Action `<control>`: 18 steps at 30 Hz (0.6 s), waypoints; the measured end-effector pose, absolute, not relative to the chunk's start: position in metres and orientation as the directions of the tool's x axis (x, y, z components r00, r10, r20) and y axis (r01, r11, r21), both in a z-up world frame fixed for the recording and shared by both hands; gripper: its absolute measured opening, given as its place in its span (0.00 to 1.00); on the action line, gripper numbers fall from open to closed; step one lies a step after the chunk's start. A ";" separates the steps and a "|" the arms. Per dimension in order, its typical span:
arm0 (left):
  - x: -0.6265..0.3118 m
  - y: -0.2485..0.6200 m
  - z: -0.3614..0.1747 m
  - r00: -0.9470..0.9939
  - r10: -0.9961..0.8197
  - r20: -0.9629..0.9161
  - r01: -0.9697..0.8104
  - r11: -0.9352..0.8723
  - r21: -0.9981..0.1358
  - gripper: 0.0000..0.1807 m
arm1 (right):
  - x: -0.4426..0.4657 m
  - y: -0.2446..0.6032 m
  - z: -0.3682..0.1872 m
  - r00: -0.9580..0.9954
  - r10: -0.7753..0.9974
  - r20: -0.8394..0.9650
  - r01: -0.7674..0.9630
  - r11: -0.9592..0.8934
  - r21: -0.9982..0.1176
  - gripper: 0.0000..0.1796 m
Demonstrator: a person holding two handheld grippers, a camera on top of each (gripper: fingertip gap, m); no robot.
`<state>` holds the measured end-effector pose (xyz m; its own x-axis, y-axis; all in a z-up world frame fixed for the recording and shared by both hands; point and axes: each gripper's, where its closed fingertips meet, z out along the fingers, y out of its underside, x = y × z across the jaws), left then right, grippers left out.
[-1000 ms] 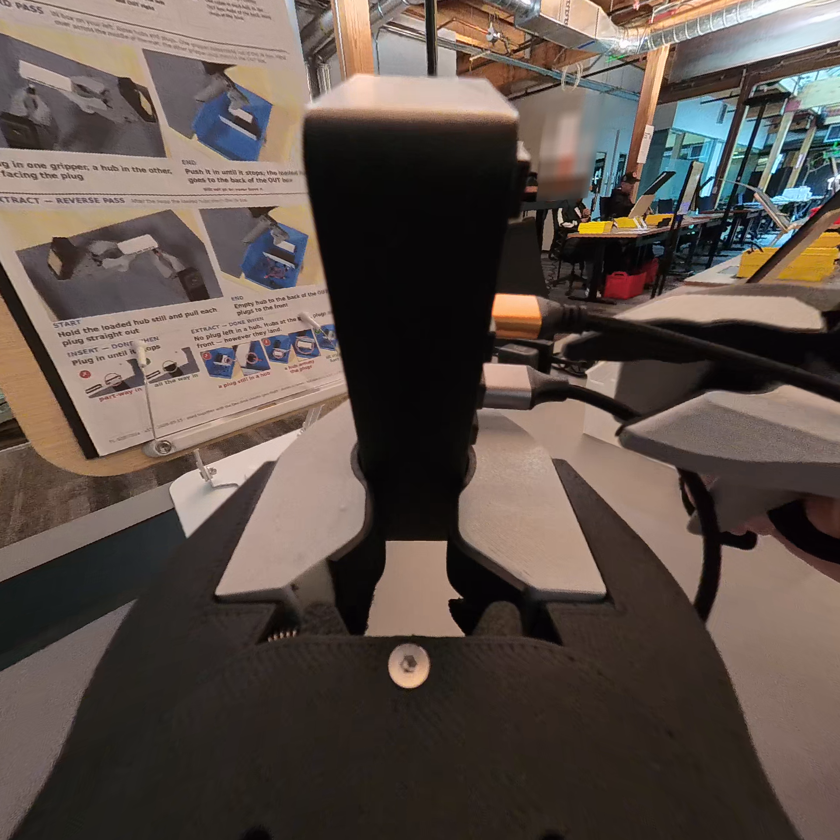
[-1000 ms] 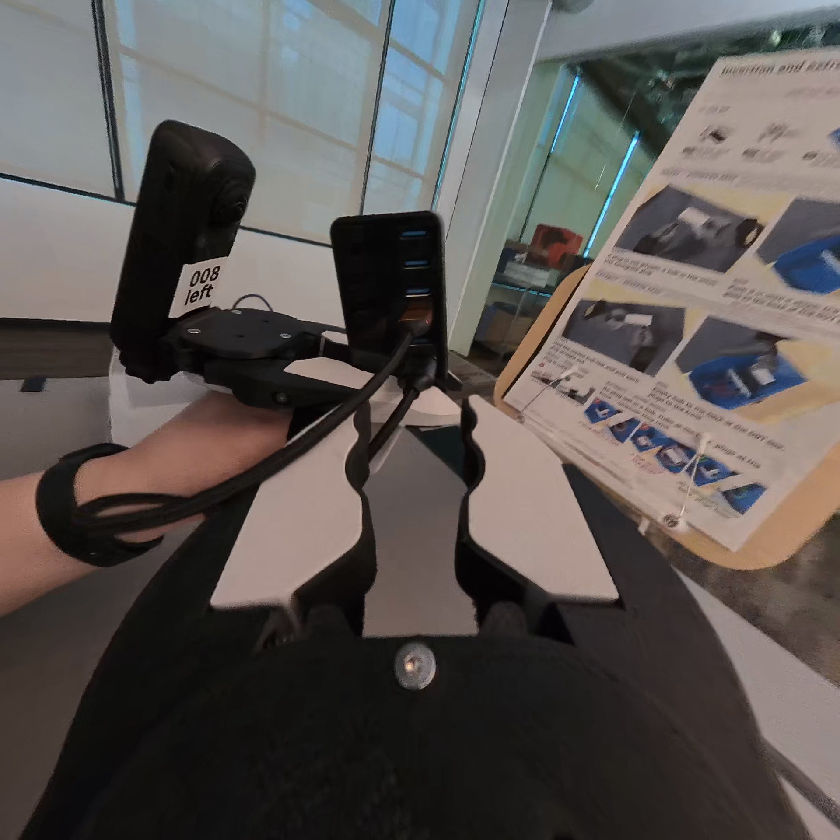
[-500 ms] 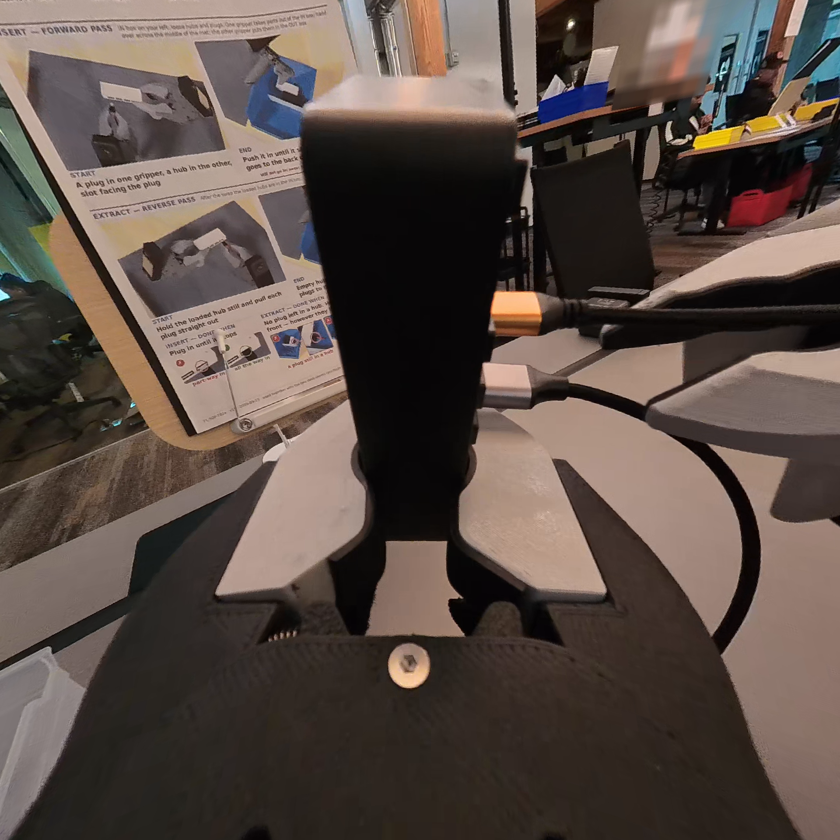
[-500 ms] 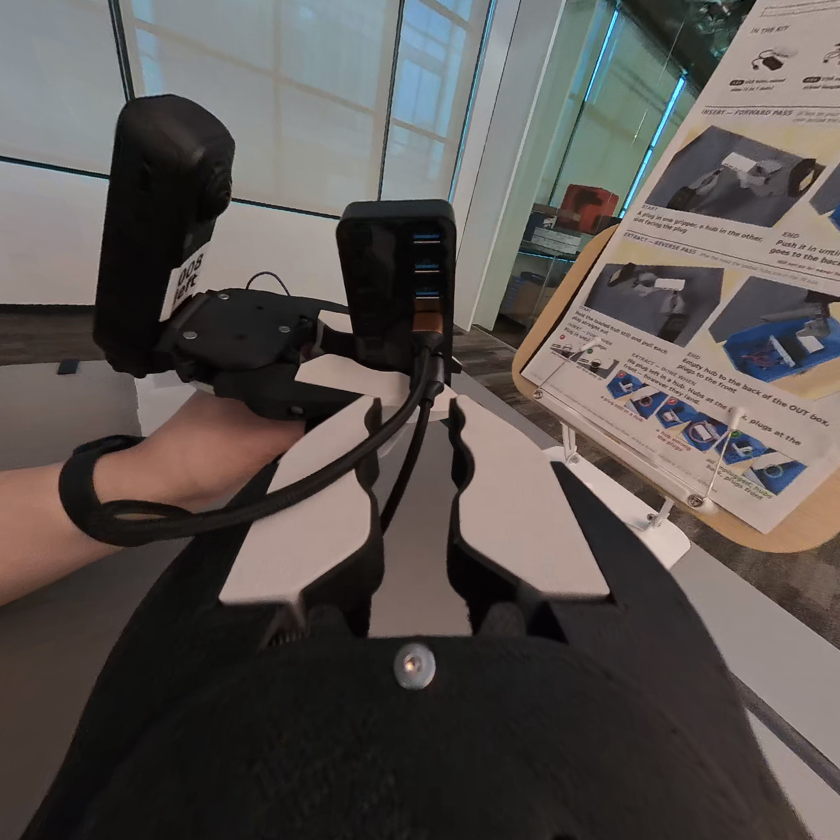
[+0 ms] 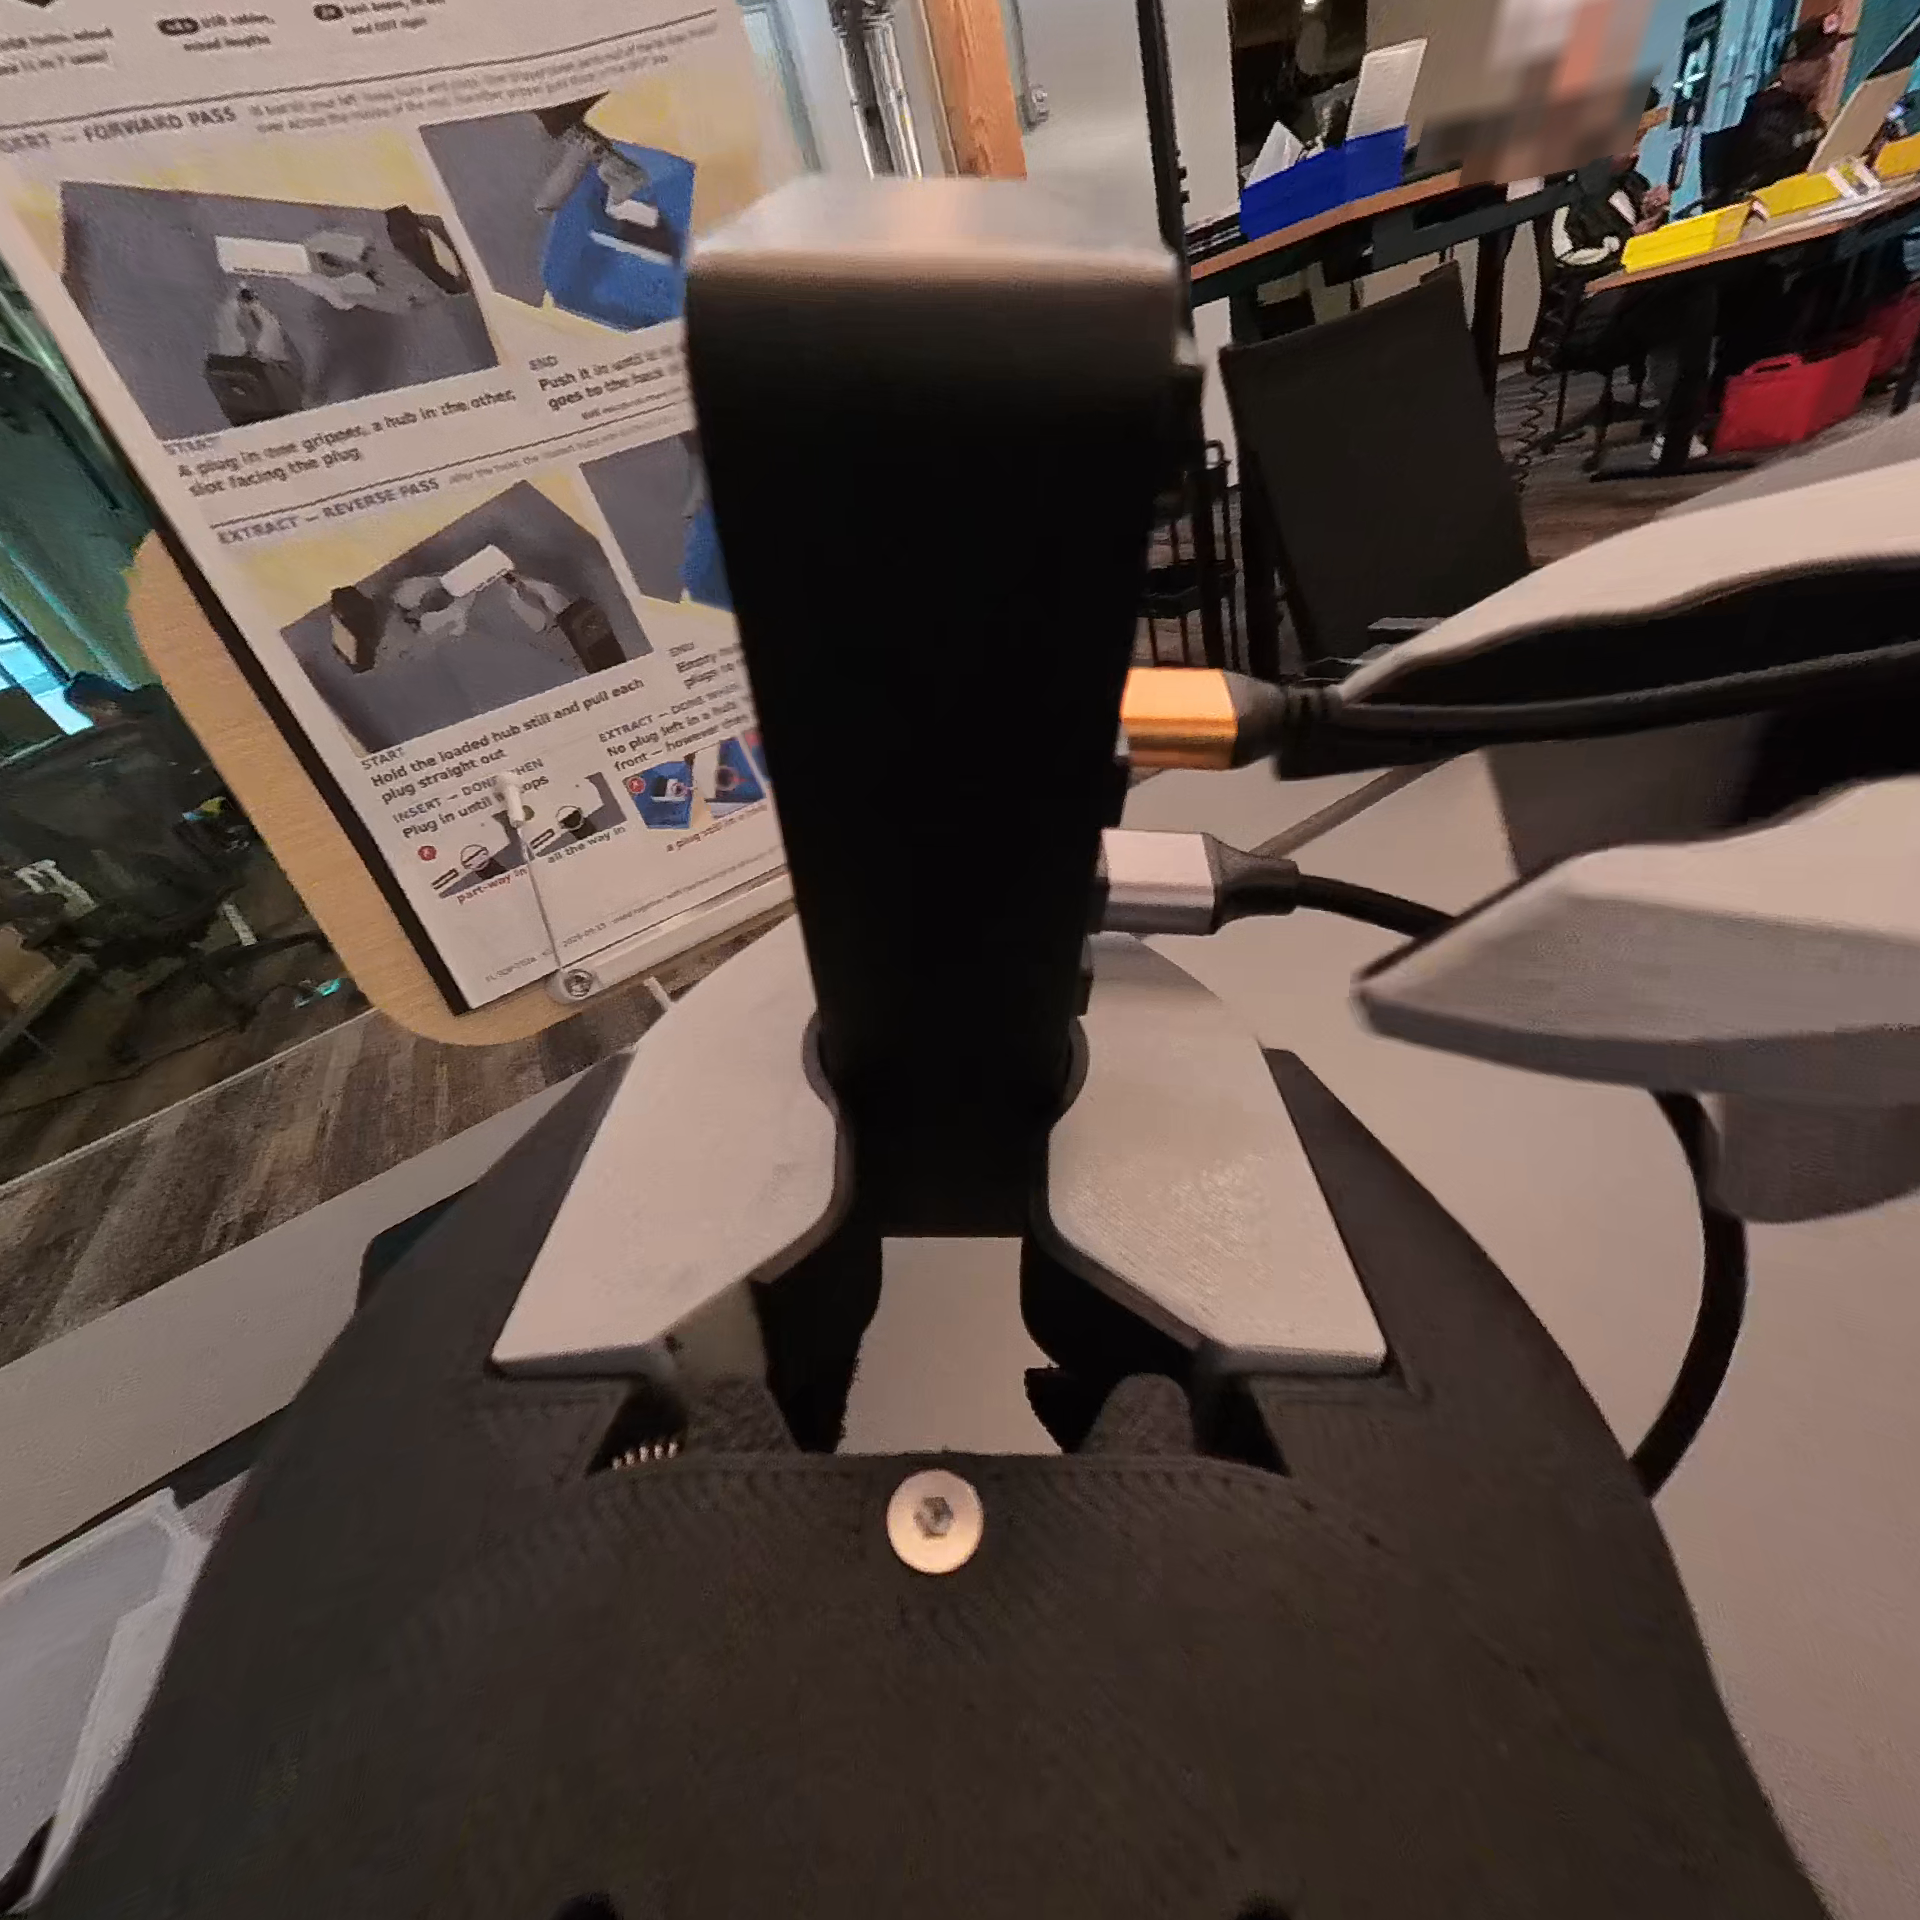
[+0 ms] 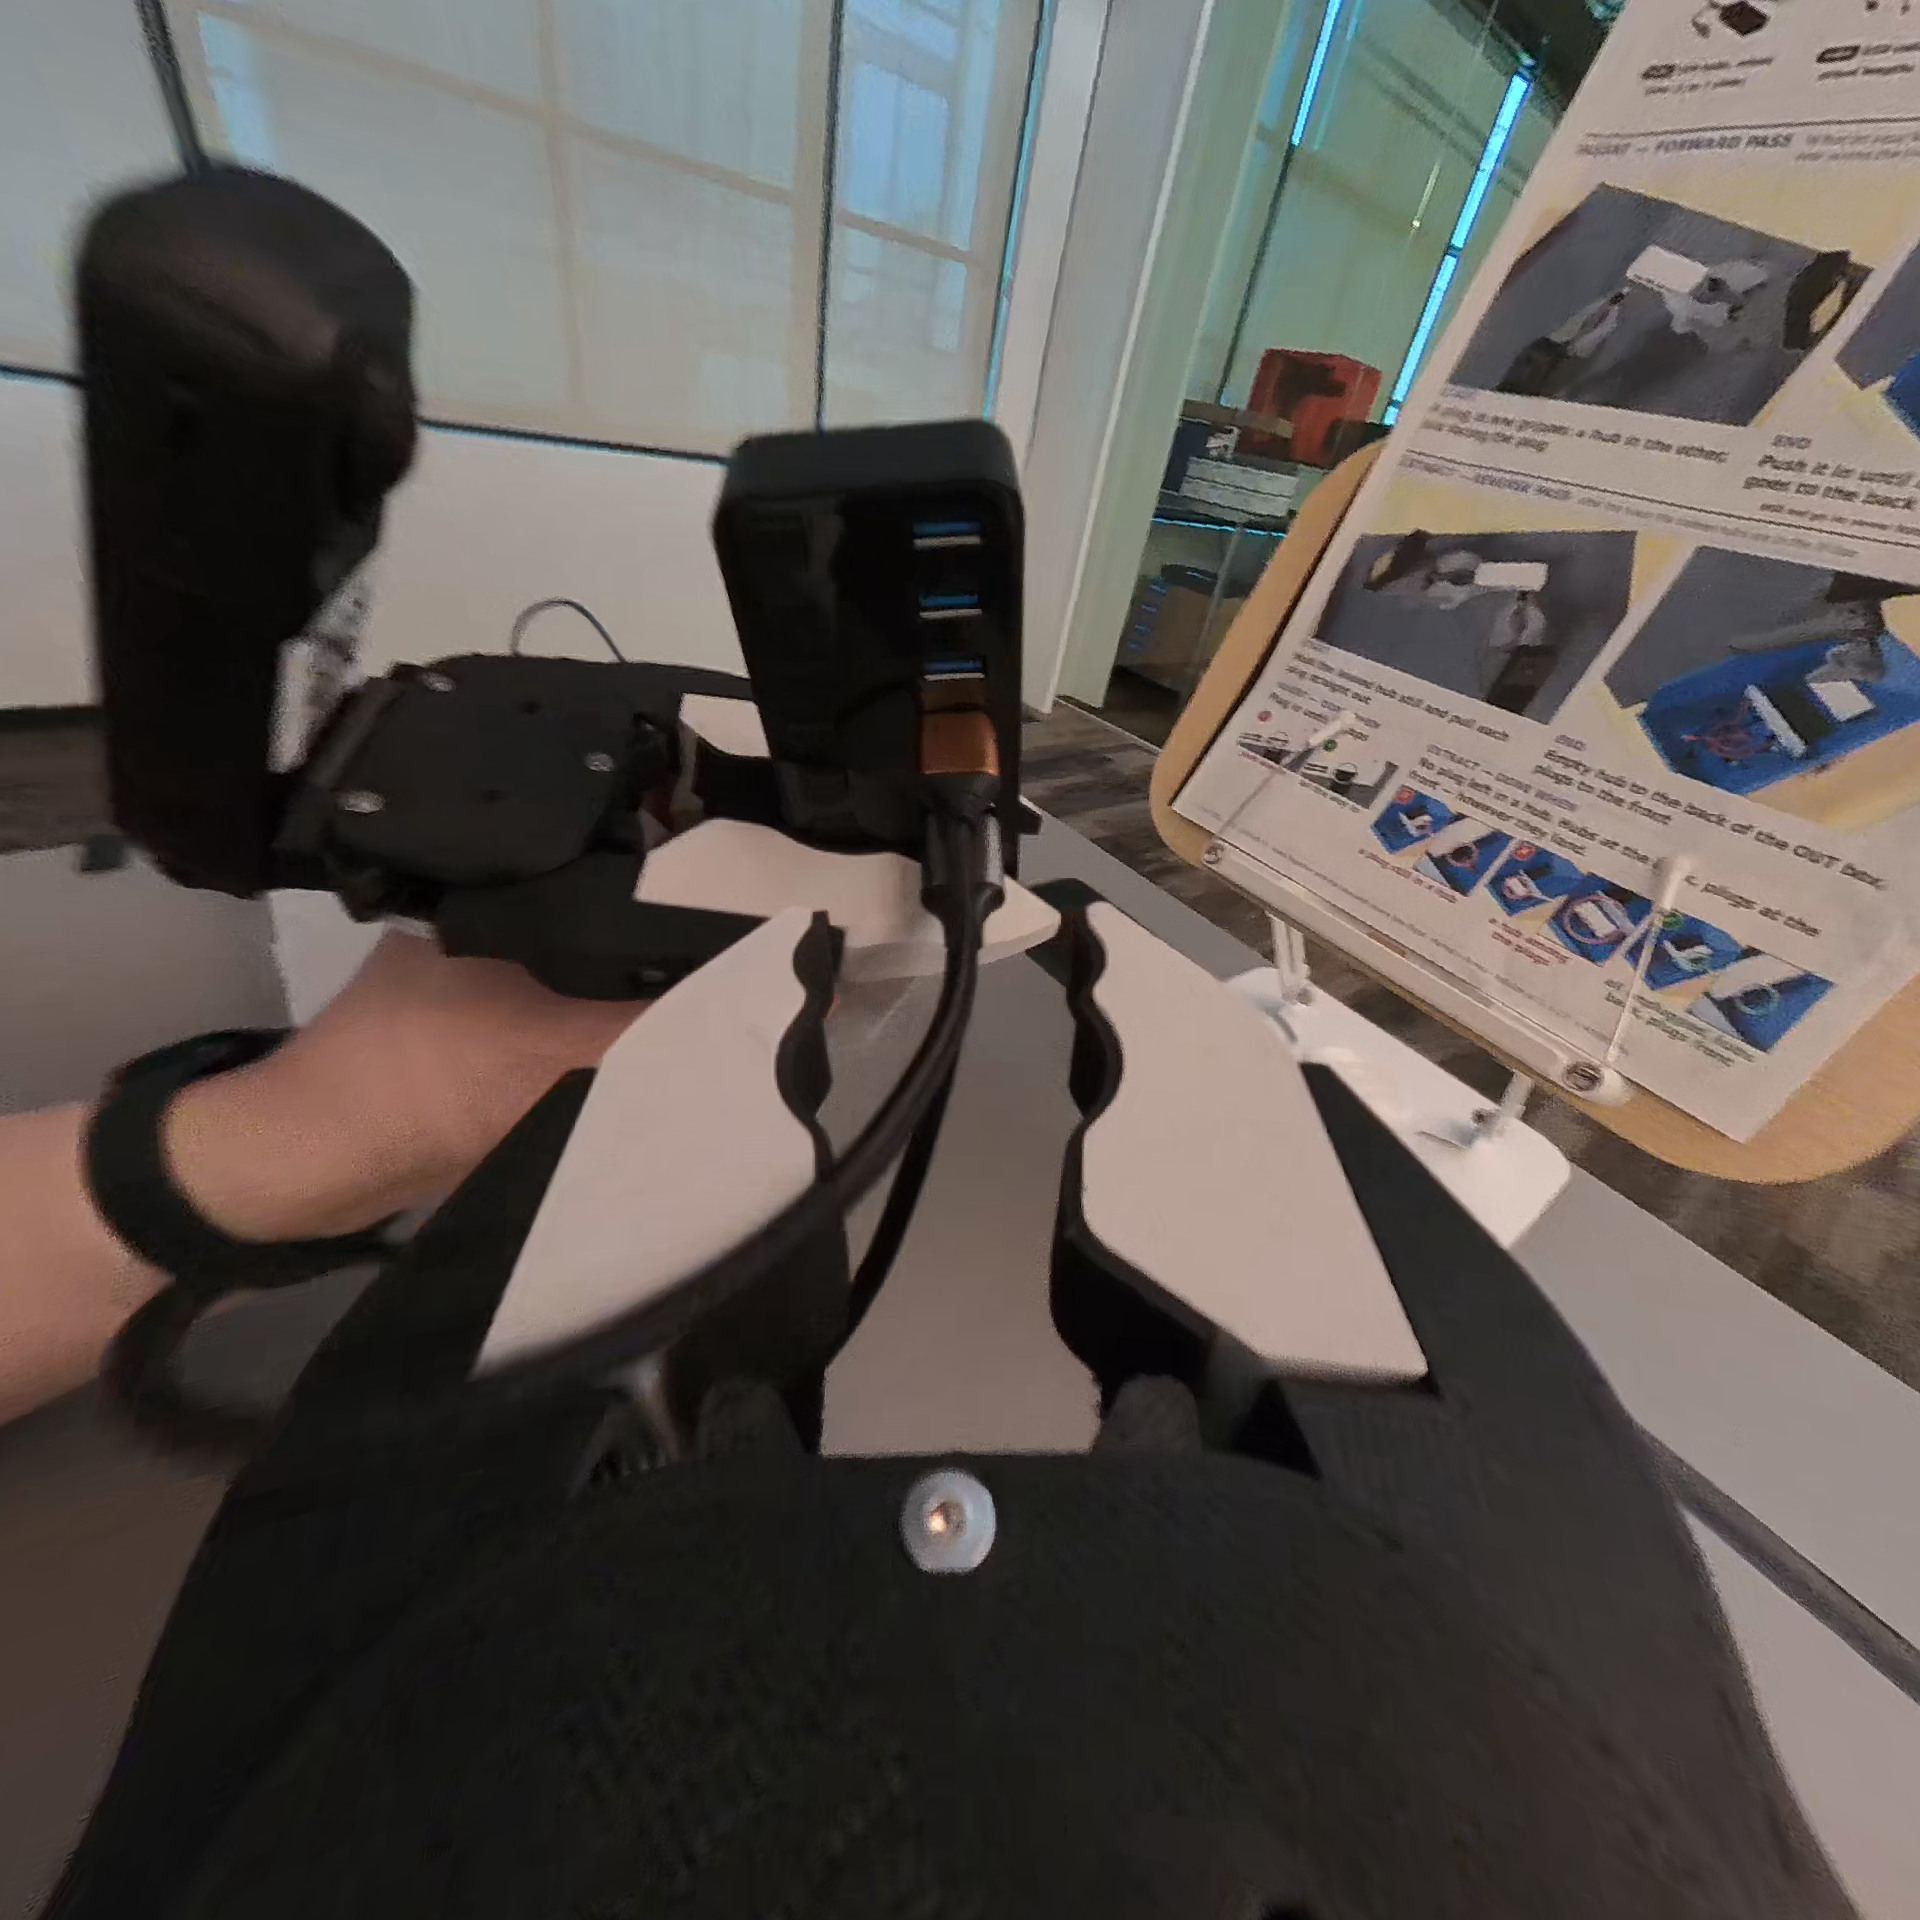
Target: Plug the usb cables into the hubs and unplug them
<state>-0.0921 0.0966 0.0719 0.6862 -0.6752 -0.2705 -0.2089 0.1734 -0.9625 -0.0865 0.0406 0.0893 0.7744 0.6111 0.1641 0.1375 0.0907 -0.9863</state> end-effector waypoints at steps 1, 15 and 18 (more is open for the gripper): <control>-0.089 0.094 0.071 0.679 -0.680 -0.275 -0.214 0.176 -0.961 0.16 | -0.084 0.045 0.086 0.787 0.590 0.179 0.155 0.093 -0.984 0.24; -0.070 0.084 0.060 0.633 -0.713 -0.302 -0.251 0.180 -0.951 0.16 | -0.081 0.052 0.076 0.783 0.605 0.143 0.122 0.076 -0.990 0.10; -0.070 0.083 0.062 0.614 -0.735 -0.289 -0.249 0.167 -0.954 0.16 | -0.081 0.051 0.079 0.788 0.596 0.155 0.115 0.105 -0.988 0.10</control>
